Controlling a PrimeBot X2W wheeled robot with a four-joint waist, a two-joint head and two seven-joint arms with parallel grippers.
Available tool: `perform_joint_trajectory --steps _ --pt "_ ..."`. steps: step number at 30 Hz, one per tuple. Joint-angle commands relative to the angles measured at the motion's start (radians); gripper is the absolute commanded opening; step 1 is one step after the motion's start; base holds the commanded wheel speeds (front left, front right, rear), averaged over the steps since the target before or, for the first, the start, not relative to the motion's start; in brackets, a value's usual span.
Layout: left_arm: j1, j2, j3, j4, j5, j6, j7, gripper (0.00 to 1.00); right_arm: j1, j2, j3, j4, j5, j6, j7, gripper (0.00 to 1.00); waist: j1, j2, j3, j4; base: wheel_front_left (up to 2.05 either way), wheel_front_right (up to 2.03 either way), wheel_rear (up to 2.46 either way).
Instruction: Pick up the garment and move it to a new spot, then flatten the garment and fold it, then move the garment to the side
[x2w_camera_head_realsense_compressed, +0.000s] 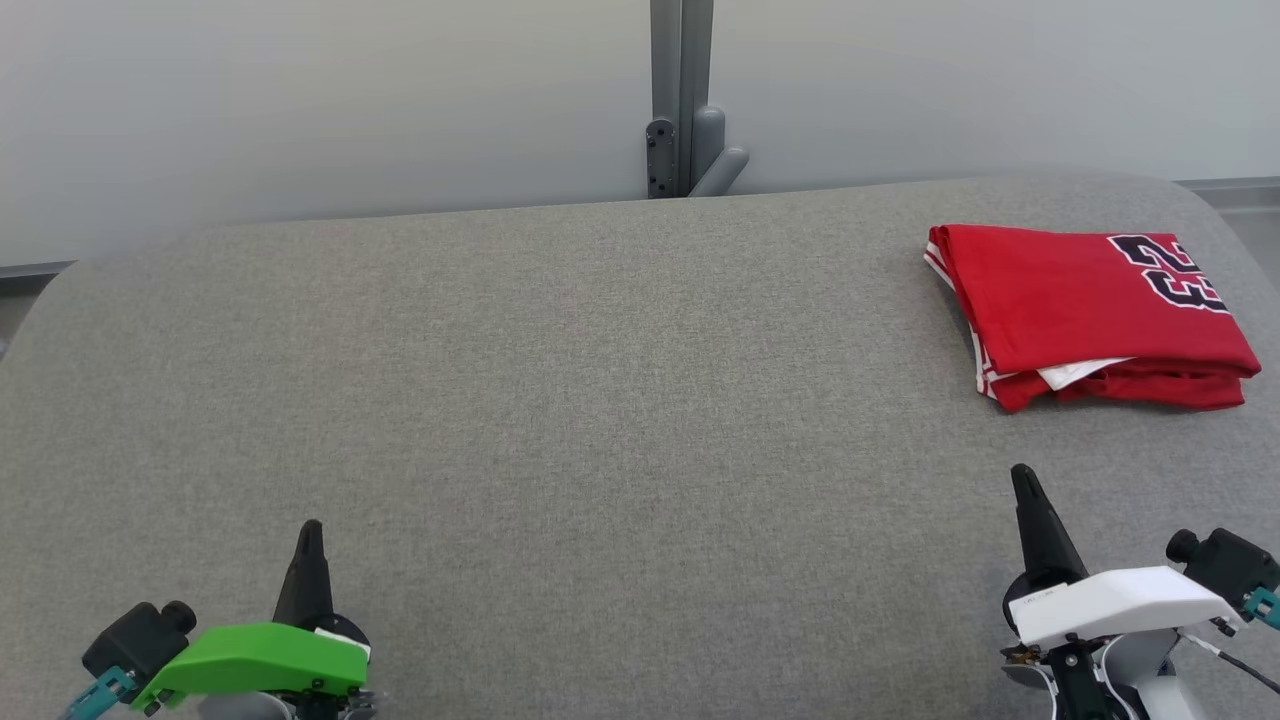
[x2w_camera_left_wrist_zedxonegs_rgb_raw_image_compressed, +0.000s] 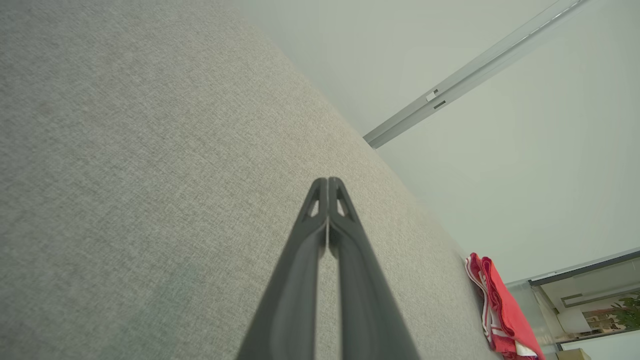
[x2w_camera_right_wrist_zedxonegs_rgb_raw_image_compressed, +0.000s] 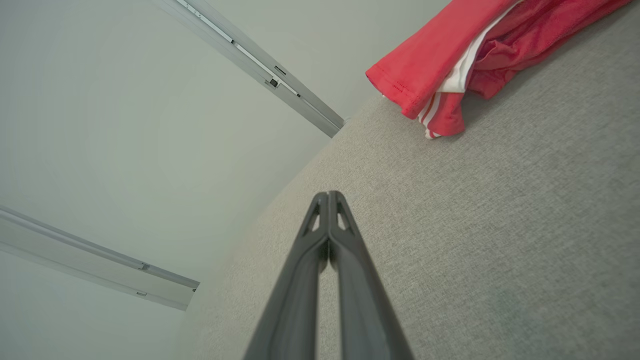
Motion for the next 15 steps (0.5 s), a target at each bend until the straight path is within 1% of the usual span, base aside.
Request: perform_joint_trajectory --steps 1,15 --pt "-0.030 0.003 0.010 -0.009 -0.033 -0.008 0.009 0.00 -0.028 -0.007 -0.006 -0.007 0.037 0.000 0.007 0.00 0.0000 0.0011 0.000 0.000 0.00 0.00 0.00" --pt "-0.048 0.001 0.039 -0.004 -0.172 -0.029 0.050 0.00 -0.039 -0.010 -0.021 0.002 0.187 0.000 0.042 0.00 0.0000 0.0014 0.001 0.000 0.00 0.00 0.00"
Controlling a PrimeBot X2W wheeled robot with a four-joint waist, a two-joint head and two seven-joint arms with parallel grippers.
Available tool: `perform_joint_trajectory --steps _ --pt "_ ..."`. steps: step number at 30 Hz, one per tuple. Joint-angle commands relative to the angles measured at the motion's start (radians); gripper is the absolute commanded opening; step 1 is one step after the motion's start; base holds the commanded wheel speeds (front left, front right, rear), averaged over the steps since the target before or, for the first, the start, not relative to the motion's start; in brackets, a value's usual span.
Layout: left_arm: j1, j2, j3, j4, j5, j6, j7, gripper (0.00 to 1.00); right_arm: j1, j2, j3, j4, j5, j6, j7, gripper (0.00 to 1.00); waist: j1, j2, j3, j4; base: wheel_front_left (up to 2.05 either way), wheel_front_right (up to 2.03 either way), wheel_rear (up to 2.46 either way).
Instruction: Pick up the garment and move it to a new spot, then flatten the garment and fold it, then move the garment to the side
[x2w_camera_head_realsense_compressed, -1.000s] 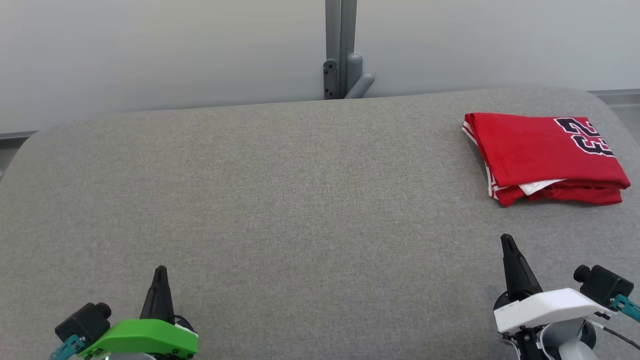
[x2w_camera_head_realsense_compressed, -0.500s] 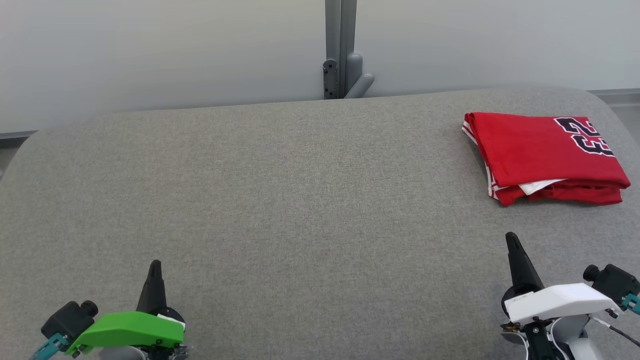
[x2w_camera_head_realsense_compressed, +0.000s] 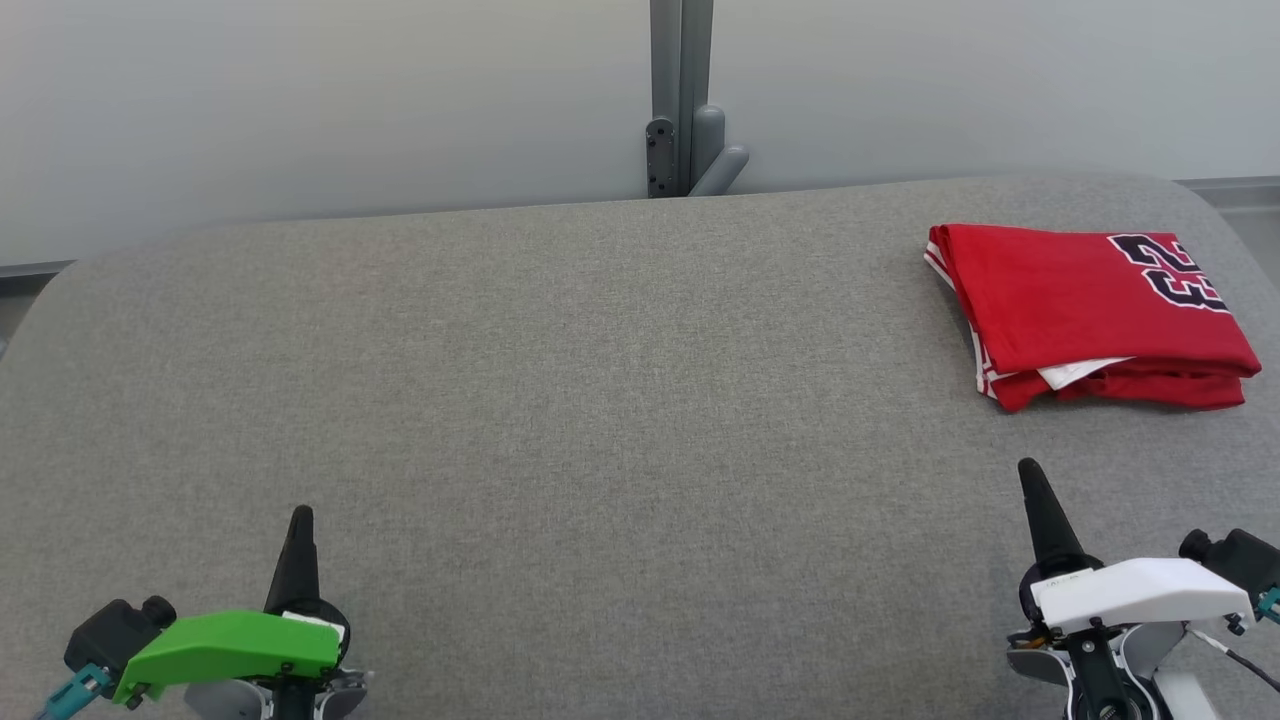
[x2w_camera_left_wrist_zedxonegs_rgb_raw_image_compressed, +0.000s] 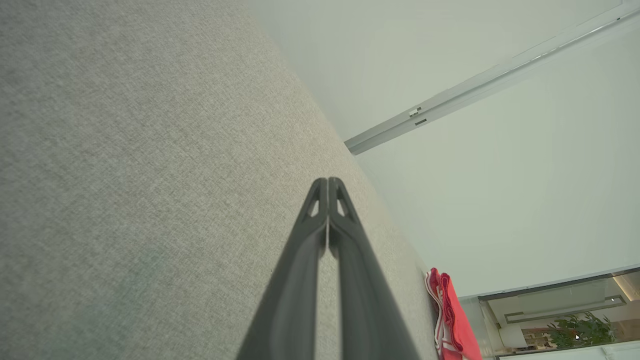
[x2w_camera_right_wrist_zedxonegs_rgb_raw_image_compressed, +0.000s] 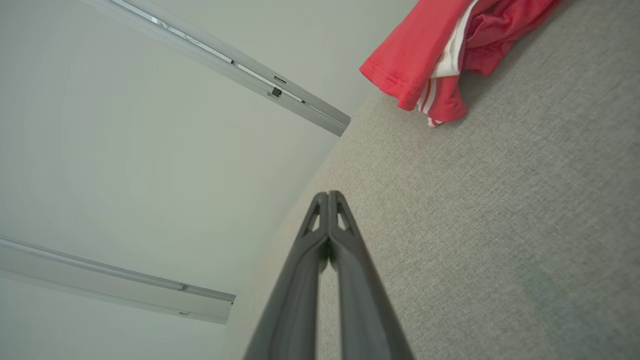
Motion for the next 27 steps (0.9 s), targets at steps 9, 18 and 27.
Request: perform_joint_trajectory --steps 9,18,27 --pt "-0.035 0.001 0.023 -0.005 -0.101 -0.021 0.029 0.00 -0.028 -0.007 -0.014 0.000 0.106 0.000 0.025 0.00 0.0000 0.0015 0.001 0.000 0.00 0.00 0.00" --pt "-0.046 0.000 0.041 -0.001 -0.192 -0.034 0.055 0.00 -0.034 -0.007 -0.026 0.006 0.199 0.000 0.050 0.00 0.0000 0.0018 0.001 0.000 0.00 0.00 0.00" --pt "-0.056 -0.001 0.056 0.002 -0.265 -0.045 0.078 0.00 -0.042 -0.007 -0.035 0.011 0.277 0.000 0.069 0.00 0.0000 0.0020 0.002 0.000 0.00 0.00 0.00"
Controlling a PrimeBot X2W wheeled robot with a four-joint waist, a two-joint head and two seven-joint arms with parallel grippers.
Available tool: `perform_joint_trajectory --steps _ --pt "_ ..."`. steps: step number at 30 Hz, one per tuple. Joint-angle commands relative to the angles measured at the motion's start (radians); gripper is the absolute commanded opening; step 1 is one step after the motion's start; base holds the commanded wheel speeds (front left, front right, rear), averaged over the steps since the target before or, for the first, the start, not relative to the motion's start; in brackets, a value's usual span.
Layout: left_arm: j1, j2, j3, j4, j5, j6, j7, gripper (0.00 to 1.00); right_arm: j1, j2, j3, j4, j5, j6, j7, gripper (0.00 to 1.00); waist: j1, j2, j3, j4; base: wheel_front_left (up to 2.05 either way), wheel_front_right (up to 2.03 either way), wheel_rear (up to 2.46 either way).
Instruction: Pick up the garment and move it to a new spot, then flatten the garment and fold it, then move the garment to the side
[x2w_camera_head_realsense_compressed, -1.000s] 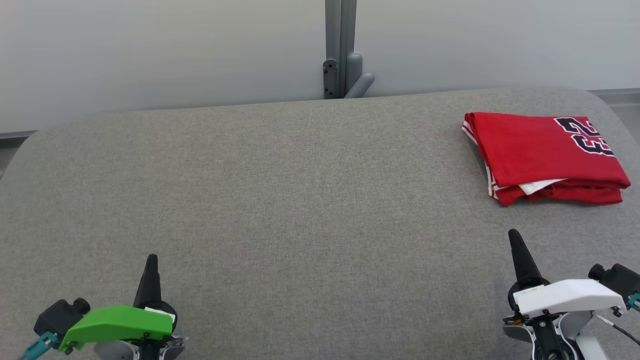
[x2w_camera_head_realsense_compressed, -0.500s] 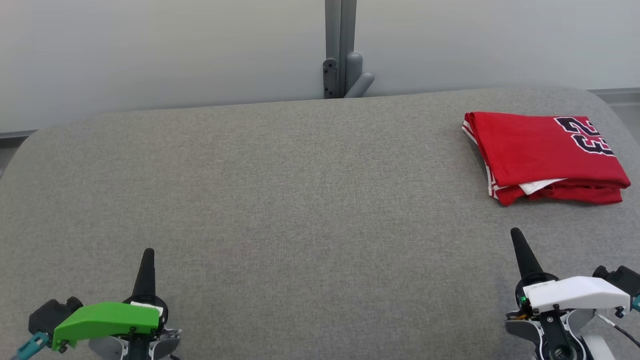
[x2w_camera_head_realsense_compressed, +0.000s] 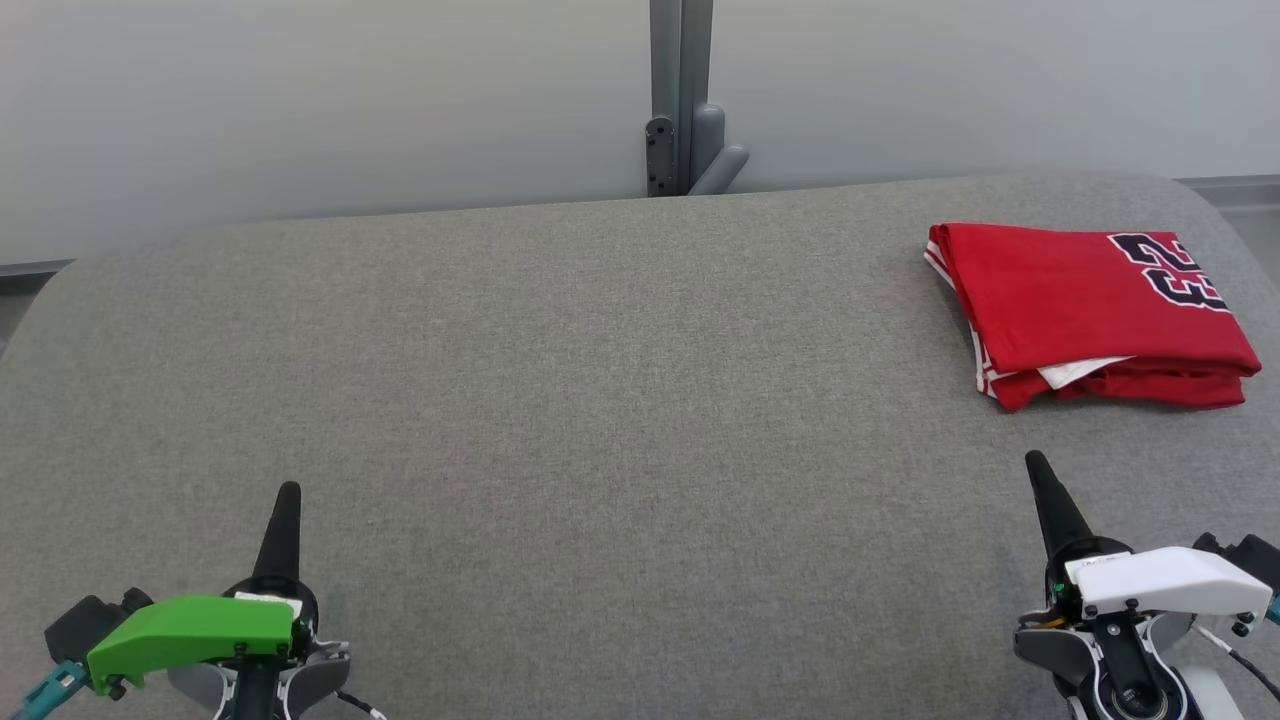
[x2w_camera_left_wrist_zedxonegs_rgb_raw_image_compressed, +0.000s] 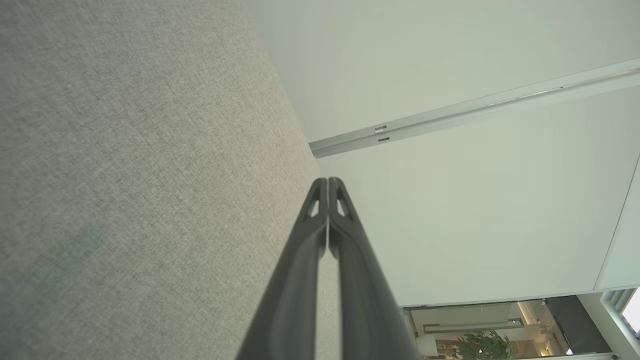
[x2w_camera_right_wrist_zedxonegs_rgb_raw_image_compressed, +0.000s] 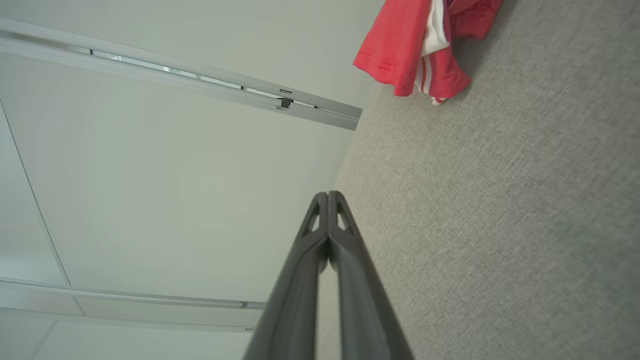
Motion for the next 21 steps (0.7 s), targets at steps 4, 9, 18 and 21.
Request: perform_joint_trajectory --steps 4,9,18,21 --pt "-0.024 0.001 0.012 -0.002 -0.047 -0.013 0.015 0.00 -0.021 -0.005 -0.008 0.000 0.047 0.001 0.013 0.00 0.0000 0.0021 0.000 0.000 0.00 0.00 0.00" --pt "-0.028 0.001 0.019 0.000 -0.085 -0.020 0.025 0.00 -0.024 -0.005 -0.013 0.003 0.088 0.001 0.023 0.00 0.0000 0.0022 0.001 0.000 0.00 0.00 0.00" --pt "-0.036 0.000 0.031 0.002 -0.143 -0.027 0.042 0.00 -0.027 -0.004 -0.022 0.007 0.147 0.001 0.039 0.00 0.0000 0.0024 0.001 0.000 0.00 0.00 0.00" --pt "-0.037 0.000 0.035 0.003 -0.160 -0.029 0.049 0.00 -0.029 -0.003 -0.025 0.009 0.167 0.000 0.045 0.00 0.0000 0.0024 0.001 0.000 0.00 0.00 0.00"
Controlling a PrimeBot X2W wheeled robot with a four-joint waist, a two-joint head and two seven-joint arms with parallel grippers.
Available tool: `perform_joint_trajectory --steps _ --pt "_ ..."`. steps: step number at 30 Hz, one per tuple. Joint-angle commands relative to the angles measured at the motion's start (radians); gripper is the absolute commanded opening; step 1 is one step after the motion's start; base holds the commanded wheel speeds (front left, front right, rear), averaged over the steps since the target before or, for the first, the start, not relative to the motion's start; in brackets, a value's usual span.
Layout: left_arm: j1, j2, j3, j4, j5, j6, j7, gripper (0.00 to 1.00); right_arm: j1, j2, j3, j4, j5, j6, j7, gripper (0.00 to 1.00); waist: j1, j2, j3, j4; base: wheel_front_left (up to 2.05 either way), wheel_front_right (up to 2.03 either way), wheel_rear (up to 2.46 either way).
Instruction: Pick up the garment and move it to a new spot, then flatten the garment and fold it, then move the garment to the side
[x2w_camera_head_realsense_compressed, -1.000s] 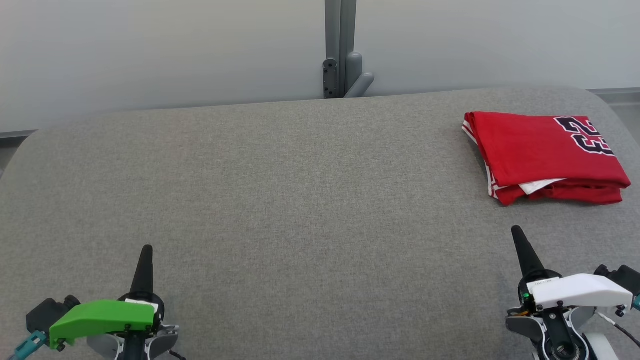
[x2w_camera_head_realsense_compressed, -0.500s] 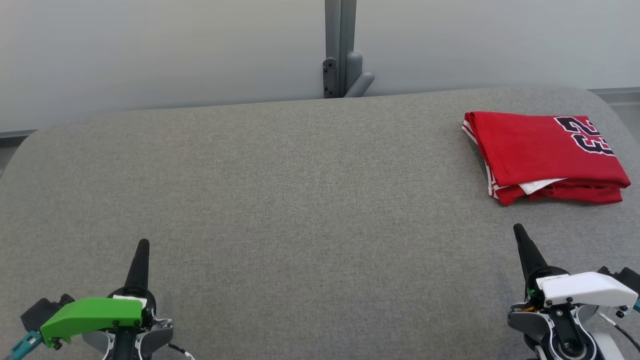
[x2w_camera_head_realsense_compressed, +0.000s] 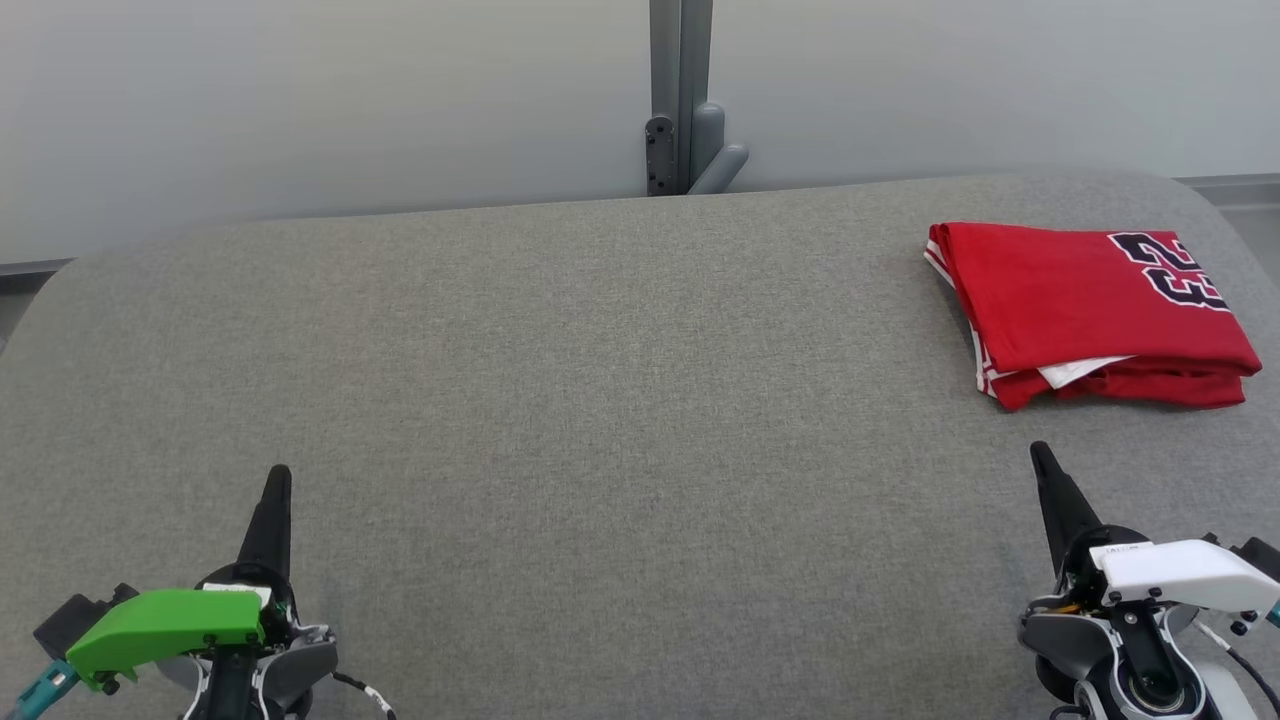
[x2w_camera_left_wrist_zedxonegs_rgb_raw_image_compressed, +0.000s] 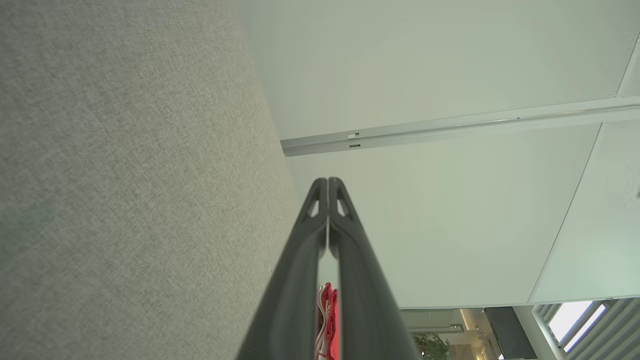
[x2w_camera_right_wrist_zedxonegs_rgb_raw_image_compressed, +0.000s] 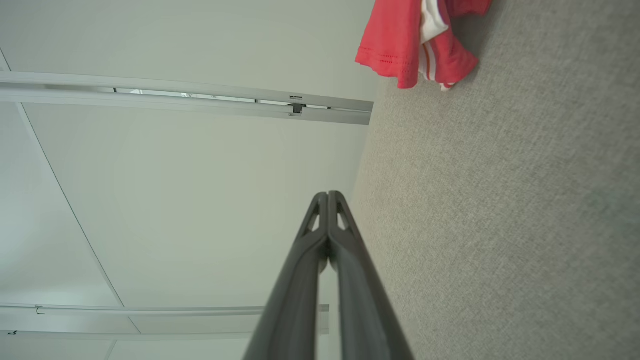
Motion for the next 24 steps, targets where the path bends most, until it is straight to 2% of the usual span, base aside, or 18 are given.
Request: perform_joint_trajectory --steps 1,18,24 --pt "-0.017 0.001 0.007 0.000 -0.018 -0.007 0.007 0.00 -0.012 -0.003 -0.005 0.001 0.021 0.000 0.009 0.00 0.0000 0.0025 0.000 0.000 0.00 0.00 0.00" --pt "-0.031 -0.001 0.028 0.005 -0.125 -0.023 0.039 0.00 -0.021 0.000 -0.022 0.010 0.131 0.000 0.038 0.00 0.0000 0.0029 0.001 0.000 0.00 0.00 0.00" --pt "-0.030 -0.001 0.028 0.005 -0.122 -0.023 0.040 0.00 -0.021 0.001 -0.024 0.010 0.127 0.000 0.040 0.00 0.0000 0.0029 0.001 0.000 0.00 0.00 0.00"
